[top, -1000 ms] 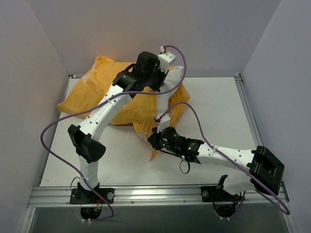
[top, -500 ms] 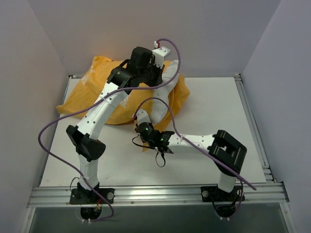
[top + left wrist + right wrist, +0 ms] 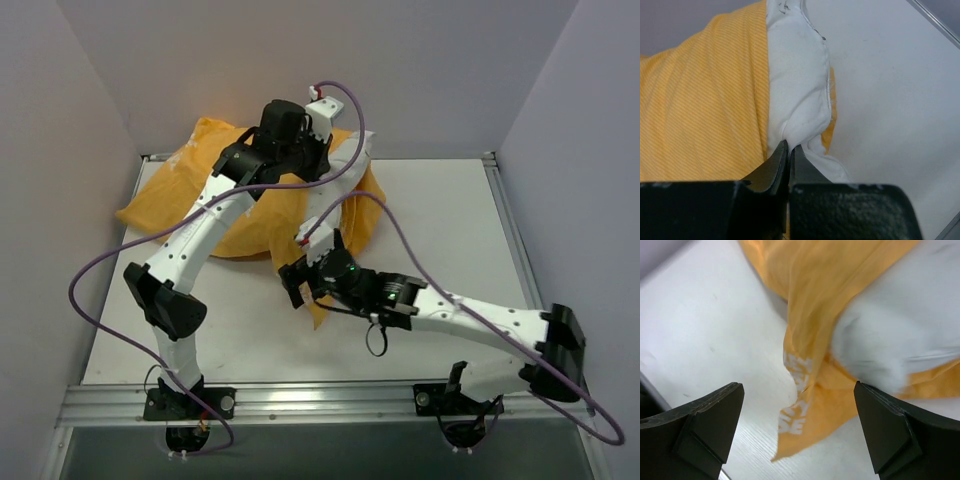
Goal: Remove the pillowcase from the pillow
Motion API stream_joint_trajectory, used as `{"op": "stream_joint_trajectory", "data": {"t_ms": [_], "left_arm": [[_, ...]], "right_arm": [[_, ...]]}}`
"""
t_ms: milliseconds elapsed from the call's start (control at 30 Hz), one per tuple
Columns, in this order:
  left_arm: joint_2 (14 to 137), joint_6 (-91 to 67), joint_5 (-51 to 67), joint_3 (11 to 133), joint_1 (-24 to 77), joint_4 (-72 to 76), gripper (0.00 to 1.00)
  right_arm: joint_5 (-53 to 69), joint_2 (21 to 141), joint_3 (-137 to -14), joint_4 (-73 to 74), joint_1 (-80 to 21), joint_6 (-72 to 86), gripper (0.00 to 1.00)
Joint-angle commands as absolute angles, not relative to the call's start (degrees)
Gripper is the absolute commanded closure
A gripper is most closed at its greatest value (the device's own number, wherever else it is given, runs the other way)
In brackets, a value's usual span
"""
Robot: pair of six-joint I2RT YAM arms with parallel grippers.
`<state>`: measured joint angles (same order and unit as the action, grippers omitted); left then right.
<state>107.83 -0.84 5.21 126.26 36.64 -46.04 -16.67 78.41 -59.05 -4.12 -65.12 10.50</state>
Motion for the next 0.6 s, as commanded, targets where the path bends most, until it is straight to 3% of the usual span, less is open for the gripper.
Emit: {"op": "stream_joint_trajectory", "data": {"t_ms": [0,200,400,567], "left_arm": [[105.1,-0.4,5.5,126.7,36.6,-38.8,0.98],[106.3,-0.1,5.6,126.7,36.7,-38.8,0.98],[106.1,-0.1,5.6,126.3,37.1,-38.8,0.98],[106.4,-0.1,5.7,126.2,37.1,-38.6,0.98]], "right_arm": [[-6.3,66.2,-59.9,-1.1,-60.0,13.5,0.0],[-2.0,55.7,-54.3,-3.9,-48.2,22.5,0.0],[16.8,64.2,-53.4,-14.9,-32.0,38.6,0.0],[16.1,66.7,-52.2,-29.8,-31.0,41.6,0.0]]}}
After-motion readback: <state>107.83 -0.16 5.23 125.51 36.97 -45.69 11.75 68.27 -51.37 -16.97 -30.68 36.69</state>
